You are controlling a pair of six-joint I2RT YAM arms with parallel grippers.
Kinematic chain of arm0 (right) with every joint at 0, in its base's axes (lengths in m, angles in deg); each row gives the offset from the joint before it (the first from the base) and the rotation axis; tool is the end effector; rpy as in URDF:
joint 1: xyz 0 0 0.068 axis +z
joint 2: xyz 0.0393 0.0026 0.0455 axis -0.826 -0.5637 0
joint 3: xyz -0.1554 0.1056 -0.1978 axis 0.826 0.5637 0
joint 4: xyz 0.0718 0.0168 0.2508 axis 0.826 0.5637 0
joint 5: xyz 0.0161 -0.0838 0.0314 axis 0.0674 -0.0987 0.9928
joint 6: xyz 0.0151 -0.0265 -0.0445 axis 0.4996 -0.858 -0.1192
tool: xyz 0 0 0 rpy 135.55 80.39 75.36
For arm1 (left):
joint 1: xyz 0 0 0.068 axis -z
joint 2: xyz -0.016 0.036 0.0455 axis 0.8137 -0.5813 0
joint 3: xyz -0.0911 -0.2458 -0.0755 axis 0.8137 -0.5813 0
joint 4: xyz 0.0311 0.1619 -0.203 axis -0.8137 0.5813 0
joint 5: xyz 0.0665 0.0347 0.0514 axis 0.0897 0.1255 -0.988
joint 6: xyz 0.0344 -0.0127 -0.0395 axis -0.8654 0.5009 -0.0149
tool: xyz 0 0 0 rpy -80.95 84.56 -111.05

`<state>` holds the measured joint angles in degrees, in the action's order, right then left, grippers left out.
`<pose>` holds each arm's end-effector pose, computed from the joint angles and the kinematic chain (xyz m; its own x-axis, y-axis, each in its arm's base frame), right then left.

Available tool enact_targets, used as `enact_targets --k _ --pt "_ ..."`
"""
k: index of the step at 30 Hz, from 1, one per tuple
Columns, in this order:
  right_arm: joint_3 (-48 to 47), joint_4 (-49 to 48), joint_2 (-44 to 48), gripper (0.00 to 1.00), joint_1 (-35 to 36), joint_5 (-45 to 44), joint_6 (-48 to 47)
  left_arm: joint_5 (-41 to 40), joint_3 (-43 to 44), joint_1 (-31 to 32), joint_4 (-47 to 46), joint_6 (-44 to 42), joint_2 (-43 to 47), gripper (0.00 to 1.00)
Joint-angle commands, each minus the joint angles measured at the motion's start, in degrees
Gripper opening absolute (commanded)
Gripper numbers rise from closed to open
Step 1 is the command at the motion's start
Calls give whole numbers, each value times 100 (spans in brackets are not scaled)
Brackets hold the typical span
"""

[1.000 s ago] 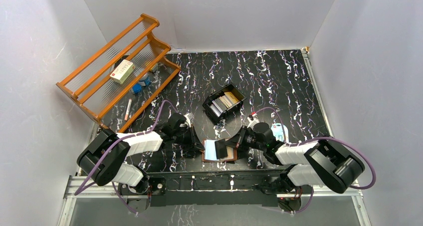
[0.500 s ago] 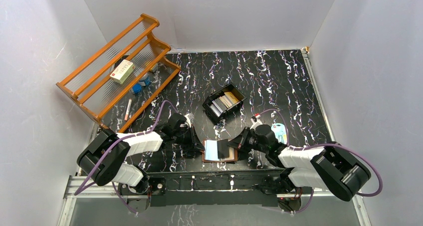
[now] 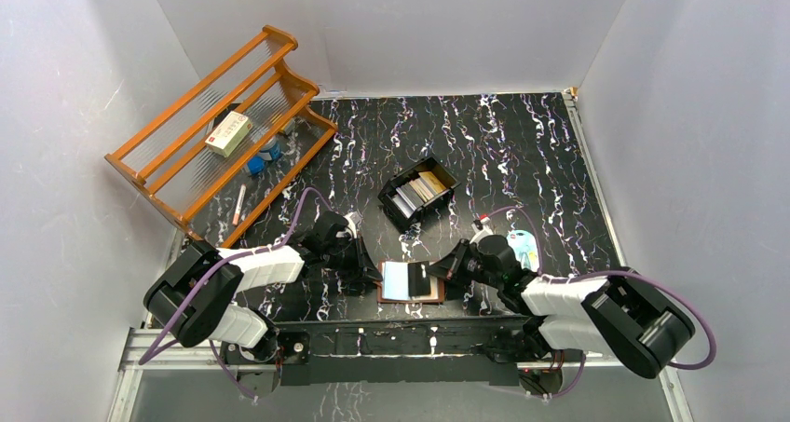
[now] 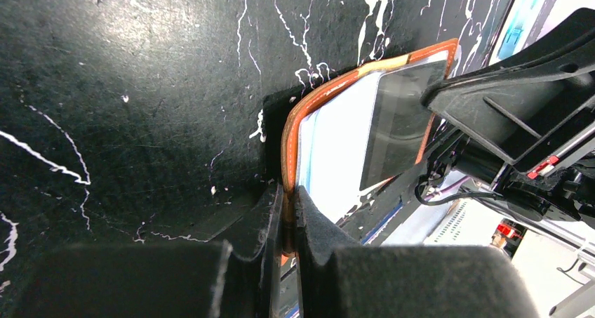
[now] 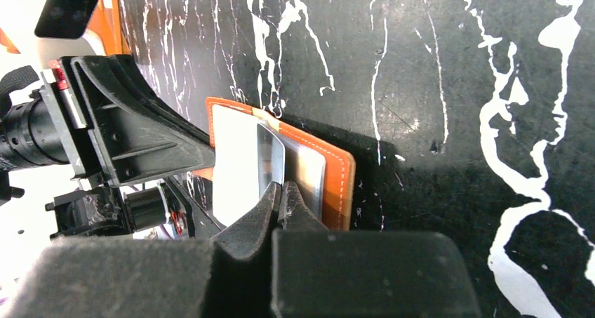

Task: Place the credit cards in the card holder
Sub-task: Insert the credit card into the card holder.

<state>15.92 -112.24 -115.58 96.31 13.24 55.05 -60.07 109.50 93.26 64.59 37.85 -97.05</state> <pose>0.1369 0.1249 0.1224 -0.8206 0.4477 -0.3552 -0.0534 0.5588 0.8276 0.1807 -0.1640 0.1349 -0.9633 -0.1471 -0.2246 0.0737 0.6593 -0.7482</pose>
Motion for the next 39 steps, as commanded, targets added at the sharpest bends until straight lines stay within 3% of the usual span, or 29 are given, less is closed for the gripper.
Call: enact_targets --k 1,21,24,33,39 --pt "66 -383 -344 0 101 66 -6 -4 35 48 239 -33 -26 0" --pt "-248 -898 -1097 1 469 -179 291 21 -10 127 91 66 -61 0" --pt "-509 -541 -1186 8 656 -289 282 14 -20 136 65 85 -60 0" --pt "-1224 2354 -294 44 696 -1027 -114 -20 -36 162 45 103 -70 0" --pt "-1342 2442 -269 48 804 -856 -210 -28 -35 170 13 119 -97 0"
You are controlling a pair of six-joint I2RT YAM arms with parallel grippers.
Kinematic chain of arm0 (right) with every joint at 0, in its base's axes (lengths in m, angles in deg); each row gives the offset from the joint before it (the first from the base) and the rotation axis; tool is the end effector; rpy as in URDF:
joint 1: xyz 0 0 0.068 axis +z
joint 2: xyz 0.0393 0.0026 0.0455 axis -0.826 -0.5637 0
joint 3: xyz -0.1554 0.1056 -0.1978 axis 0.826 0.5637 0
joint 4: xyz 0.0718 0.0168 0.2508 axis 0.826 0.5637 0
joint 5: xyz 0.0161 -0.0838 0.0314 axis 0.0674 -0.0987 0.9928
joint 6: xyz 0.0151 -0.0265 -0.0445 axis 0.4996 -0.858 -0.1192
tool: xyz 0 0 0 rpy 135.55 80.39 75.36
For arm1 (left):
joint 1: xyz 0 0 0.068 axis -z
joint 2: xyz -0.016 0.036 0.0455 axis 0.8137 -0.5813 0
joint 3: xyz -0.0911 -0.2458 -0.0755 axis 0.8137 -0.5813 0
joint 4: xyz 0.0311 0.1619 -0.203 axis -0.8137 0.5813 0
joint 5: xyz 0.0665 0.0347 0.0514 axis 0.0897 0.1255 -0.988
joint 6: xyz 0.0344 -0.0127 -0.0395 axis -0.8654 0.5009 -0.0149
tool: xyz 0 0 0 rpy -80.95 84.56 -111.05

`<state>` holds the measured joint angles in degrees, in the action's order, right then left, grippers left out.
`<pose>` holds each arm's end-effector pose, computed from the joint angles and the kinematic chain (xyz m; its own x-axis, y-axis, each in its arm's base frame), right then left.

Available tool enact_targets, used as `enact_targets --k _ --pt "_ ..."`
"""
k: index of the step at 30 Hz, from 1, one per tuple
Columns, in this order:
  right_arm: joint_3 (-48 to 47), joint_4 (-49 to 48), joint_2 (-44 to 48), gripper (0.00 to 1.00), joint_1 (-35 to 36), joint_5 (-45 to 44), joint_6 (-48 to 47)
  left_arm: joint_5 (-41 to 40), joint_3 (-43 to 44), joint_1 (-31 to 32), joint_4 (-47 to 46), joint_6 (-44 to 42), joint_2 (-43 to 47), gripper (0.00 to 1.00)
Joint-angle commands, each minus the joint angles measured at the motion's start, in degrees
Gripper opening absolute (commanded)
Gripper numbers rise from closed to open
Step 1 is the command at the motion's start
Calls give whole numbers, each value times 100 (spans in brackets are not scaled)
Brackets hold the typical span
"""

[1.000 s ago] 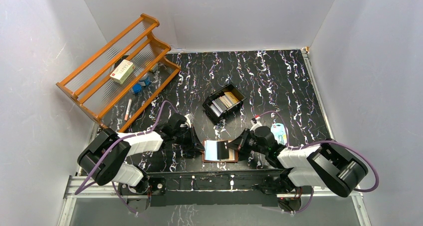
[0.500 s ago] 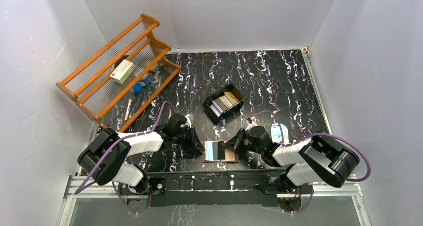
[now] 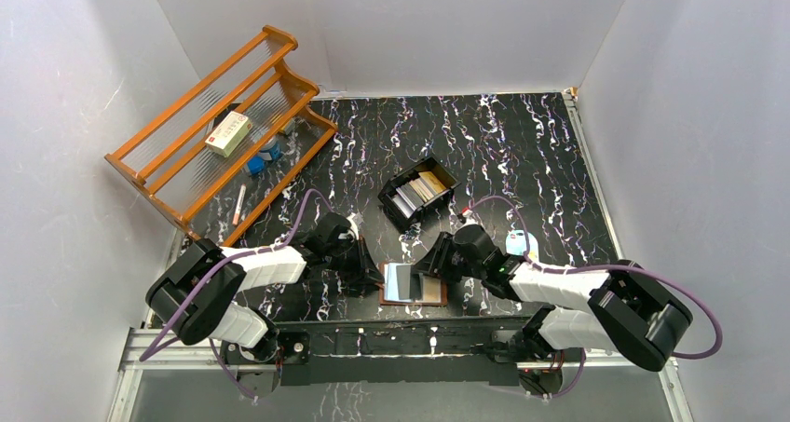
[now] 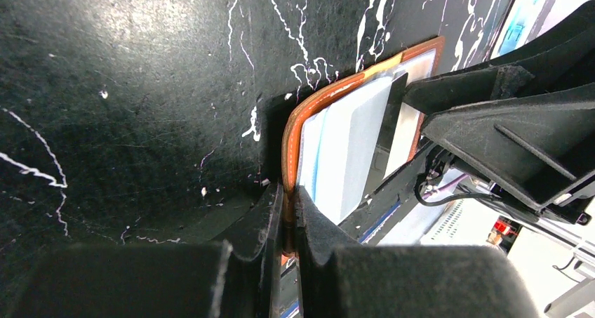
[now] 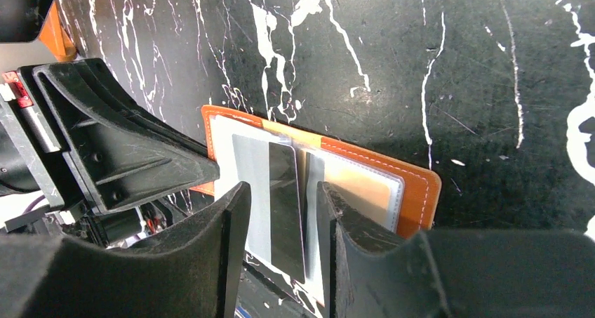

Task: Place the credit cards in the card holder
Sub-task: Insert the credit card into the card holder.

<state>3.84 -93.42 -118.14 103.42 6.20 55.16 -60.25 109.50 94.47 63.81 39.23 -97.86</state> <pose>0.1443 0.1607 0.1421 -0.8540 0.3772 -0.3583 -0.0064 0.6810 0.7322 0.1783 -0.1686 0.1328 -0.9675 -0.1444 -0.2077 0.0636 0.6560 -0.7520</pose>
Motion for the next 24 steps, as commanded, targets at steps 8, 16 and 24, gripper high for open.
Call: enact_targets --k 8,16,24 --pt "-557 111 -525 48 470 27 -33 -52 -50 75 99 16 28 0" --pt "-655 -4 -730 45 553 107 331 -96 -20 140 74 58 -2 0" --pt "-743 213 -721 45 599 33 554 -127 -22 194 40 71 -24 0"
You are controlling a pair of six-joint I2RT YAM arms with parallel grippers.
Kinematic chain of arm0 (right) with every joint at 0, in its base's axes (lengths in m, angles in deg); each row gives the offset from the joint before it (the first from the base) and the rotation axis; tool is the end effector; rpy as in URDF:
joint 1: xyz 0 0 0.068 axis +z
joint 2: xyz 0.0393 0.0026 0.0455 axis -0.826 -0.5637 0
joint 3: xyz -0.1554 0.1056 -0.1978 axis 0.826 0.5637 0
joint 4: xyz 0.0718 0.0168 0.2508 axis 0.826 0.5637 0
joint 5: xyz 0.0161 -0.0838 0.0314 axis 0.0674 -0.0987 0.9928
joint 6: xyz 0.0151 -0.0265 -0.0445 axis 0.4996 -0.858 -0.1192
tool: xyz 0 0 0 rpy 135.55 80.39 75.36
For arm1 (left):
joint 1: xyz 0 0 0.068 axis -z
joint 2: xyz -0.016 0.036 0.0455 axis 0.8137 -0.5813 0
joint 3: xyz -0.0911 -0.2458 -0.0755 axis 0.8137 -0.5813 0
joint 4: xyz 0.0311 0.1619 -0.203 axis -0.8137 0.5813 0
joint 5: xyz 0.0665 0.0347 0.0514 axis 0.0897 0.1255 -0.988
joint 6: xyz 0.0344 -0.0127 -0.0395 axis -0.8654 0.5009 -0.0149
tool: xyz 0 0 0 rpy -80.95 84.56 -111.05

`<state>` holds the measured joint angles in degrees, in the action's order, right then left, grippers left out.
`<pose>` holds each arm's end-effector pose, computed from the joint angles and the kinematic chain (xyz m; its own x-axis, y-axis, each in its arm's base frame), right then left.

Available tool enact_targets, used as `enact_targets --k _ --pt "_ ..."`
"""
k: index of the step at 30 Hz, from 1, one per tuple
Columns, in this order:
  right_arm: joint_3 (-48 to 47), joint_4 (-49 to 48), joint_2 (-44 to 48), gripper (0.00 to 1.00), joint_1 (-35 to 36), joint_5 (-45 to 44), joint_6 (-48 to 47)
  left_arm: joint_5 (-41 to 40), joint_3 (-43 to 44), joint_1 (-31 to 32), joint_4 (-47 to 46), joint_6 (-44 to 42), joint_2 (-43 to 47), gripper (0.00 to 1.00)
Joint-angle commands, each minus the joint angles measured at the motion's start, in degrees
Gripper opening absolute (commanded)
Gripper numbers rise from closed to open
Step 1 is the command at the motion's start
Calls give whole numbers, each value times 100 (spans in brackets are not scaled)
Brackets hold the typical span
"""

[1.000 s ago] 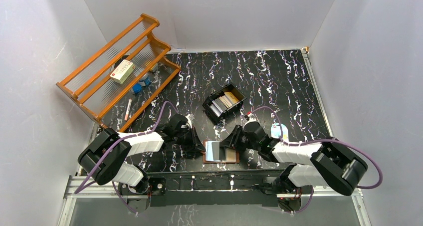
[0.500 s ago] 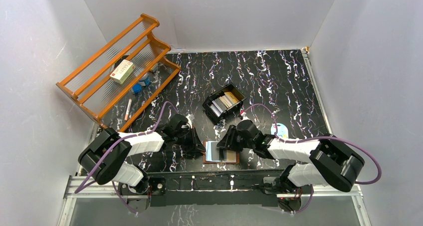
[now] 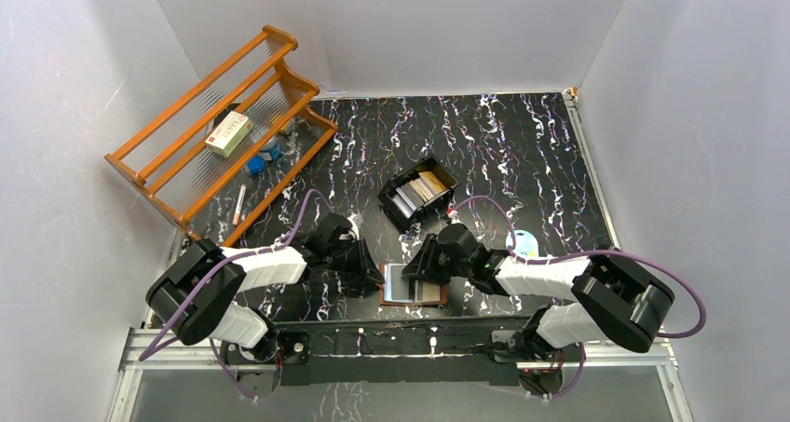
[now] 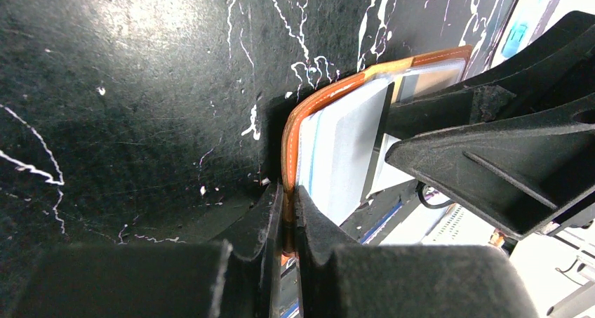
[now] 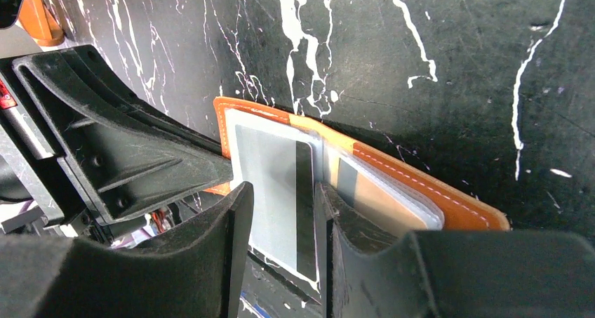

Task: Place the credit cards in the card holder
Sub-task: Insert the credit card into the card holder.

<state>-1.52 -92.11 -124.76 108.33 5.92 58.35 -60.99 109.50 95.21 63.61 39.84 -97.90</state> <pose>0.1439 0.1904 0.1427 -0.8918 0.3318 -0.3075 0.0056 0.6877 0.7259 0.1767 -0.1708 0.1328 -0.9670 -0.1469 -0.2080 0.0615 0.6580 -0.7505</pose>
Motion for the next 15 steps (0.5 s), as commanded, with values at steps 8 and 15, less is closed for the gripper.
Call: enact_targets --k 8,15 --pt "-230 -69 -260 40 195 160 689 -97 -2 251 -3 70 -65 0" --pt "-173 -115 -369 27 238 198 819 -166 23 332 7 89 -64 0"
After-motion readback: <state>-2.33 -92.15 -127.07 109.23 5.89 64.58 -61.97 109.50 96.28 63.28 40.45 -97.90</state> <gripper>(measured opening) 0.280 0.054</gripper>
